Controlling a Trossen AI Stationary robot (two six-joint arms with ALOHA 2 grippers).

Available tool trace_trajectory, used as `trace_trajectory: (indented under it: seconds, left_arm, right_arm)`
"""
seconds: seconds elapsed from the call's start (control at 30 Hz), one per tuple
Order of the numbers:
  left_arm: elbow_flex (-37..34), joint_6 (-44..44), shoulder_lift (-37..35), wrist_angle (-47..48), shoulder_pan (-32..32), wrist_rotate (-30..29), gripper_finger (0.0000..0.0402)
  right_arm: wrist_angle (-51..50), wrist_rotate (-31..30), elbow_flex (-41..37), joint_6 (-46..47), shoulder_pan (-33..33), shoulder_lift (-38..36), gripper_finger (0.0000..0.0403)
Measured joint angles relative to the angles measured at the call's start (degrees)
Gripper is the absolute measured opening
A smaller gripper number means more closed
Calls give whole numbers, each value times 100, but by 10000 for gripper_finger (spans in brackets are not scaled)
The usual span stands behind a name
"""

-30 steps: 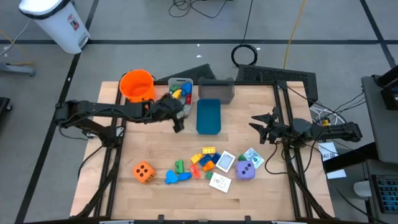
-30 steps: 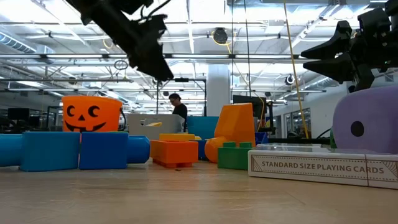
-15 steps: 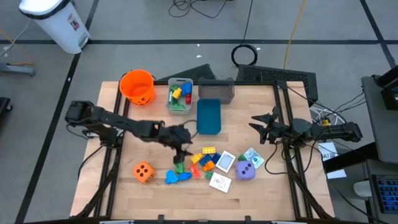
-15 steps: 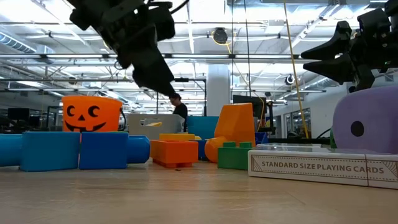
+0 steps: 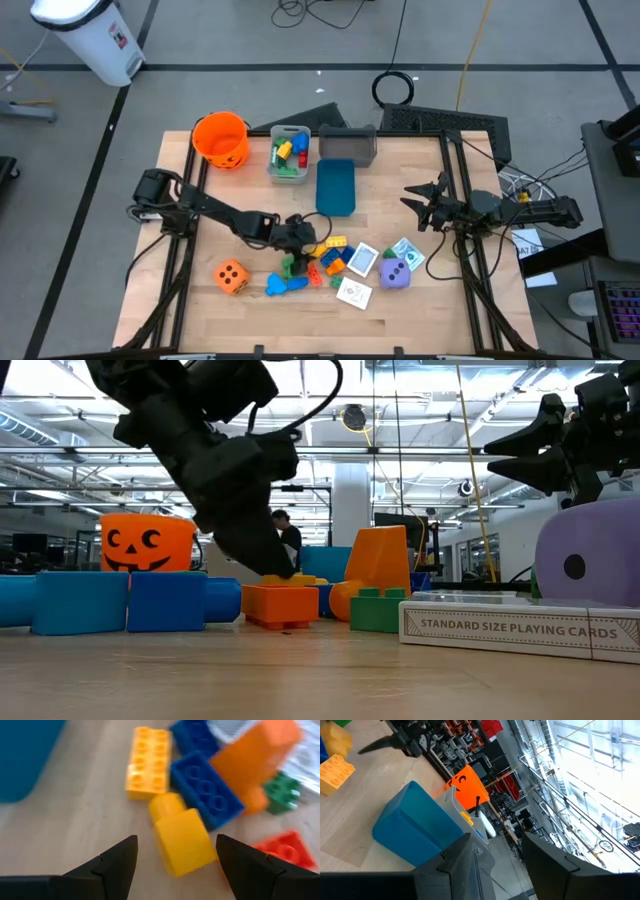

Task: Pick & Place Toys
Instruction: Put the yellow 1 stud gamepiece into the white bin

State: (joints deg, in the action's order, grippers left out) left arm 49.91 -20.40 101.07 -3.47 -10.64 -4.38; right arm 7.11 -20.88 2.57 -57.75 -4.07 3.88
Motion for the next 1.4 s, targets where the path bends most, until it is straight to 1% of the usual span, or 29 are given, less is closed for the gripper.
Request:
trace_trajectory:
  seconds: [0.07,0.17,0.37,0.5,0.63,0.7,0.77,0.83,0.93,1.03,1.13,1.2,1.27,1.33,1.4]
  left_arm:
    - [0,-190,1,-10,4,-177,275]
    - [0,-285,-2,-20,6,-215,274]
    - [0,-167,-4,232,-10,-469,273]
    - [0,-33,-4,186,-5,-423,273]
    - [0,163,-4,190,-6,-585,273]
    - [0,323,3,189,-6,-519,273]
    - [0,481,101,109,-6,-306,273]
    - [-1,726,253,38,-5,-266,273]
    - [-4,1102,500,-327,-6,-267,273]
    - [13,1141,597,-424,2,-246,273]
    - [13,1128,509,-172,3,-248,270]
    - [2,1153,410,-108,3,-261,256]
    - [-13,1197,295,-54,7,-278,231]
    - [-9,1214,206,-49,7,-282,195]
    - [-9,1130,120,47,7,-408,154]
  right_arm:
    - [-4,0,1,-1,1,2,169]
    - [-3,0,0,-1,-1,1,169]
    - [-3,0,1,-1,0,2,169]
    - [-3,0,1,-1,0,2,169]
    - [-5,0,1,-1,1,2,169]
    - [-4,0,0,-1,1,2,169]
    - [-4,0,1,-1,1,1,169]
    - [-6,0,1,-1,-1,1,169]
    - [-3,0,0,-1,1,2,169]
    - [-9,0,2,-1,-1,2,169]
    - [-6,0,2,-1,-1,2,169]
    - [-3,0,1,-1,0,0,169]
    - [-4,0,0,-1,-1,0,169]
    - [-4,0,0,-1,-1,2,169]
    - [-4,0,1,-1,0,1,169]
